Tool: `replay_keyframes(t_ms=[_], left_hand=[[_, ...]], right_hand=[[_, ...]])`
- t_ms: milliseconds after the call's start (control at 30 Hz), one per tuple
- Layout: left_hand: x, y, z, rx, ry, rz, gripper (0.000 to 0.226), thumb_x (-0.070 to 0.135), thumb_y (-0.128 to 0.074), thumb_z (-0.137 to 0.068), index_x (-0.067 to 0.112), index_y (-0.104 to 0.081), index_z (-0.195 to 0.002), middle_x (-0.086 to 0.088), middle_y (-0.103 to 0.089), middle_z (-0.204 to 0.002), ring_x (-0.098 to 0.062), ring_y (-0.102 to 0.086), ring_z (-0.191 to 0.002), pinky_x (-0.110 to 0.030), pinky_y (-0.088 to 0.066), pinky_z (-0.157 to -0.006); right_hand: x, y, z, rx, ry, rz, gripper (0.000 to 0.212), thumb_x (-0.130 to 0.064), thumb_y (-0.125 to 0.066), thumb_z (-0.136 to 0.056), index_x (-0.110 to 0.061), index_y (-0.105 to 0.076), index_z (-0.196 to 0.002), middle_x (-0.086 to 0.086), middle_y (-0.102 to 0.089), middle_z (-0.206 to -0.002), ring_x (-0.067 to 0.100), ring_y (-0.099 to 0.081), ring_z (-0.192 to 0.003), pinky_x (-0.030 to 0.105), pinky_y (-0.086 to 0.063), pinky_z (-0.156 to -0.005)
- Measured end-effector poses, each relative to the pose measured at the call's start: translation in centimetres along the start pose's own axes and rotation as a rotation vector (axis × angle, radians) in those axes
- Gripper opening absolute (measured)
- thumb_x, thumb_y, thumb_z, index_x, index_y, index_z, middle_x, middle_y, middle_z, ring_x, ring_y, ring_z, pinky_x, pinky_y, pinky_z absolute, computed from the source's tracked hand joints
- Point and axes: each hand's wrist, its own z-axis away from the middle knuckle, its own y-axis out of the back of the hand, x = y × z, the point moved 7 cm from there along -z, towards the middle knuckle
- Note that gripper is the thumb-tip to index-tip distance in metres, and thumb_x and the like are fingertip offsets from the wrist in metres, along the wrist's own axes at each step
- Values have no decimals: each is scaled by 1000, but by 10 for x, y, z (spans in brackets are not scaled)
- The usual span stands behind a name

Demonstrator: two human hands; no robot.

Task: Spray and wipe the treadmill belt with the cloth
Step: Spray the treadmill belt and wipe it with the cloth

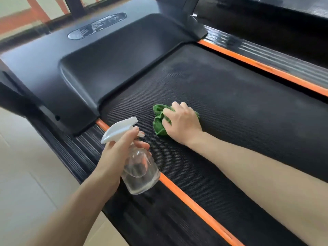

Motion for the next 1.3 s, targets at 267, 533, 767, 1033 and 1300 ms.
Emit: replay_keyframes(t_ms=[267, 533, 767, 1033, 1300], left_hand=[[22, -75, -11, -211, 79, -196, 24, 42, -75, -96, 19, -79, -91, -1, -83, -104, -19, -65, -82, -37, -55, -79], [20, -105, -34, -72, 20, -287, 34, 41, -72, -96, 19, -75, -71, 6, -73, -71, -10, -61, -60, -31, -55, -73], [32, -108, -40, -25, 2, -254, 33, 42, -75, -95, 17, -74, -73, -3, -78, -80, -16, -65, -66, -33, -57, -73], [33, -102, -23, 1, -155, -340, 26, 43, -74, -95, 21, -79, -82, 3, -79, -74, 0, -61, -56, -27, -50, -66], [29, -109, -14, -2, -198, -420, 33, 62, -63, -79, 31, -75, -78, 15, -77, -70, -16, -75, -82, -53, -57, -95]], right_hand=[[36, 98, 196, -191, 136, 9, 18, -30, -60, -87, -17, -55, -76, 0, -51, -88, 22, -41, -75, 33, -35, -67], [41, 97, 190, -165, 228, 24, 16, -30, -64, -84, -17, -59, -75, 2, -53, -84, 22, -42, -72, 31, -31, -67], [92, 48, 58, 22, 7, 82, 21, -34, -52, -87, -14, -59, -83, 9, -52, -84, 30, -48, -74, 40, -45, -62], [107, 4, -31, -24, -258, 160, 27, -34, -50, -92, -12, -65, -93, 11, -57, -92, 34, -52, -85, 42, -44, -72], [68, 102, 196, -181, -29, 48, 16, -33, -57, -84, -20, -53, -77, -6, -46, -85, 19, -41, -76, 31, -35, -67]])
